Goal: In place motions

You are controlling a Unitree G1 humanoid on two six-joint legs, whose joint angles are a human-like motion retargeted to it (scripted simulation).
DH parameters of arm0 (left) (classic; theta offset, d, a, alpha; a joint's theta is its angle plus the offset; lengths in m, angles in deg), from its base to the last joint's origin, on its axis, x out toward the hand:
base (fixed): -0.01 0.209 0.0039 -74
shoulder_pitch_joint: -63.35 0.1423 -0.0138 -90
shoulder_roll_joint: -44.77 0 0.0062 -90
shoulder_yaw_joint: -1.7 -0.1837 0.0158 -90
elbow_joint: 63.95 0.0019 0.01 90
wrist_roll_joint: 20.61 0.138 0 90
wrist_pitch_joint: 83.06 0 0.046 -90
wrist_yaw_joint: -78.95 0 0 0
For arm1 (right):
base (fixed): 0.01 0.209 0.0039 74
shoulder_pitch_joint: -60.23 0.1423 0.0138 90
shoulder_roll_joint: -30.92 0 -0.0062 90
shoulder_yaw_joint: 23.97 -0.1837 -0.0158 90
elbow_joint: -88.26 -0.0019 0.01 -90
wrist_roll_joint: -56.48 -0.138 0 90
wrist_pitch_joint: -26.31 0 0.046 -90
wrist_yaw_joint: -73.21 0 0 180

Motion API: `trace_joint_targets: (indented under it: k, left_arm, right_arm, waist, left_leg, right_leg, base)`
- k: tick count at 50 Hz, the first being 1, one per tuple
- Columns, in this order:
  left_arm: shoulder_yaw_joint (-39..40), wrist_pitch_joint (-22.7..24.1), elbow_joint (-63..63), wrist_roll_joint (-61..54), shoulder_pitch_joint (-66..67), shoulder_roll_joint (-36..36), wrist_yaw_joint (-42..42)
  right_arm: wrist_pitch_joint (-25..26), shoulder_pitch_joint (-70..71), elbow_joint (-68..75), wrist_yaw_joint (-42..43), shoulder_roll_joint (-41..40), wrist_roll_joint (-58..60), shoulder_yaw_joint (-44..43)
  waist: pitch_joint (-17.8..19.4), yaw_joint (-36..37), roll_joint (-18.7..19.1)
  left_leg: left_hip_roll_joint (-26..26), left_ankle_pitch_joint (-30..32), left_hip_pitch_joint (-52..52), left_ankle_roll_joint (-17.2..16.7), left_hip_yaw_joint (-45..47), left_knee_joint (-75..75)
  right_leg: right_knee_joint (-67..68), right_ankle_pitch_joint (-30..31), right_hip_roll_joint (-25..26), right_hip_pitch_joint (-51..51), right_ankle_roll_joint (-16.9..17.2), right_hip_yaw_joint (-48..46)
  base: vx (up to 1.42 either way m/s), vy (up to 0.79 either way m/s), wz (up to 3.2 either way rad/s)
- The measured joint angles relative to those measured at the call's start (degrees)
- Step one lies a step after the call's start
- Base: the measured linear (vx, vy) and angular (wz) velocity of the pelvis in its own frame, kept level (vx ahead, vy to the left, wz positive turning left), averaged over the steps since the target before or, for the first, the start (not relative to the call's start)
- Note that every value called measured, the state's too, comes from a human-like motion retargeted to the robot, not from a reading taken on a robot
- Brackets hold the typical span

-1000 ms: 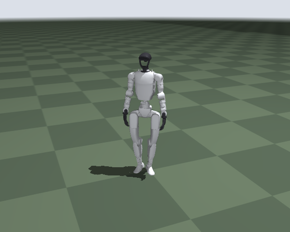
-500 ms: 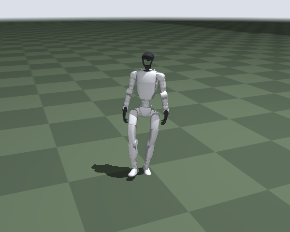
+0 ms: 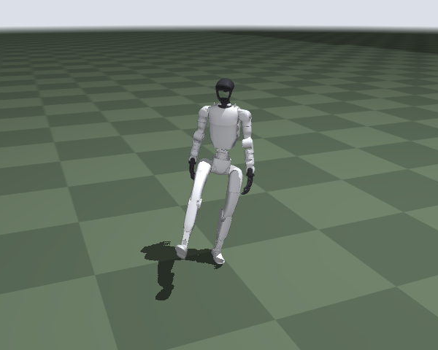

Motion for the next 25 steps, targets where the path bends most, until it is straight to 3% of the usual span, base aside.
trace_joint_targets:
  k: [2, 7, 8, 10, 12, 13, 14, 15, 18, 20, 25]
  left_arm:
    - [1.99, -0.03, 2.71, 2.51, 3.97, -0.91, 0.87]
    - [8.34, -2.30, 12.87, 6.27, 10.60, -1.75, 3.59]
    - [9.50, -2.87, 14.72, 5.54, 11.68, -1.77, 4.10]
    - [12.01, -4.01, 15.73, 3.72, 14.09, -1.15, 3.55]
    - [13.81, -4.66, 15.73, 1.78, 17.22, -1.74, 2.10]
    - [14.66, -4.65, 15.73, 0.74, 18.60, -1.54, 1.25]
    - [15.18, -4.68, 15.71, -0.26, 19.24, -1.50, 0.82]
    - [15.53, -4.73, 15.69, -1.24, 19.50, -1.54, 0.59]
    - [15.86, -3.36, 14.24, -4.84, 18.01, -3.33, 2.32]
    - [15.12, -2.51, 13.12, -6.28, 18.48, -3.90, 1.53]
    - [12.88, -3.51, 10.67, -2.91, 16.35, -4.45, 0.02]
  right_arm:
    - [-0.72, -0.73, -0.49, 0.49, -0.97, 0.26, 1.52]
    - [-0.34, 0.83, -0.05, 0.28, -0.95, -0.02, 2.33]
    - [-0.37, 1.10, -0.62, -0.01, -0.93, 0.11, 2.08]
    - [-0.92, 2.67, -2.33, 0.00, -1.29, 0.60, 1.84]
    - [-1.72, 3.37, -4.51, 0.14, -0.96, 1.67, 1.50]
    - [-2.15, 3.72, -5.76, 0.00, -1.10, 2.26, 1.66]
    - [-2.44, 4.22, -6.99, -0.16, -1.18, 2.46, 1.59]
    - [-2.66, 4.80, -8.21, -0.34, -1.24, 2.47, 1.42]
    - [-3.56, 7.33, -11.34, -0.65, -0.86, 0.95, 1.19]
    - [-3.77, 7.78, -11.85, -0.98, -0.62, 0.05, 2.35]
    - [-2.70, 7.91, -8.20, -0.51, -1.21, -1.17, 2.47]
  waist:
    - [-3.37, 1.44, -0.52]
    - [-12.89, 7.48, -3.23]
    - [-14.22, 9.25, -4.06]
    - [-16.54, 12.66, -5.75]
    - [-17.39, 13.15, -8.50]
    - [-17.66, 13.95, -9.66]
    - [-17.36, 15.99, -10.72]
    - [-16.77, 18.63, -11.74]
    - [-12.37, 17.72, -10.39]
    - [-11.37, 17.79, -10.43]
    - [-12.88, 12.47, -7.59]
  left_leg:
    - [4.19, 1.34, 1.10, -4.86, 0.17, -2.73]
    - [1.34, 1.50, -1.23, -5.95, 2.52, -4.61]
    - [0.70, 1.58, -1.72, -6.08, 3.32, -4.78]
    - [2.66, 2.27, -5.04, -8.77, 5.64, -3.89]
    - [-3.18, 0.78, -5.29, -6.55, 6.64, -2.33]
    - [-3.52, 0.44, -5.82, -6.79, 7.86, -1.14]
    - [-3.52, 0.21, -6.71, -6.42, 10.07, 0.51]
    - [-3.34, 0.04, -7.77, -5.76, 12.77, 2.39]
    - [-1.73, 0.32, -8.20, -6.07, 11.45, 4.08]
    - [-2.10, 0.80, -6.55, -6.33, 12.19, 2.23]
    - [-1.53, 3.66, -6.71, -7.89, 7.77, -0.88]
  right_leg:
    - [-0.28, 4.82, 7.20, 9.89, 1.49, -6.32]
    - [3.97, 22.50, 10.55, 31.90, 24.02, -8.14]
    - [3.61, 24.97, 11.56, 35.99, 27.50, -6.50]
    - [-3.45, 21.39, 15.98, 42.31, 30.00, -5.68]
    - [-15.64, 12.59, 8.48, 47.77, 25.34, -12.44]
    - [-20.19, 12.52, 7.01, 48.71, 21.70, -12.54]
    - [-23.03, 13.23, 6.38, 49.30, 20.17, -9.96]
    - [-25.01, 14.35, 6.18, 49.73, 19.69, -6.05]
    - [-27.01, 13.08, 6.79, 51.84, 19.23, -13.60]
    - [-25.66, 13.01, 7.80, 51.01, 19.13, -4.88]
    - [-26.72, 12.54, 9.15, 52.07, 18.80, -11.81]
  base:
    - [0.10, -0.97, -0.54]
    - [0.05, -0.11, -0.37]
    - [-0.15, -0.19, -0.64]
    - [-0.40, -0.38, -0.71]
    - [-0.37, 0.24, -0.08]
    - [-0.37, 0.13, -0.72]
    - [-0.46, -0.06, -1.43]
    - [-0.62, -0.05, -0.85]
    - [-0.64, -0.01, 0.05]
    - [-0.22, 0.00, -0.08]
    - [-0.06, 0.04, 0.56]
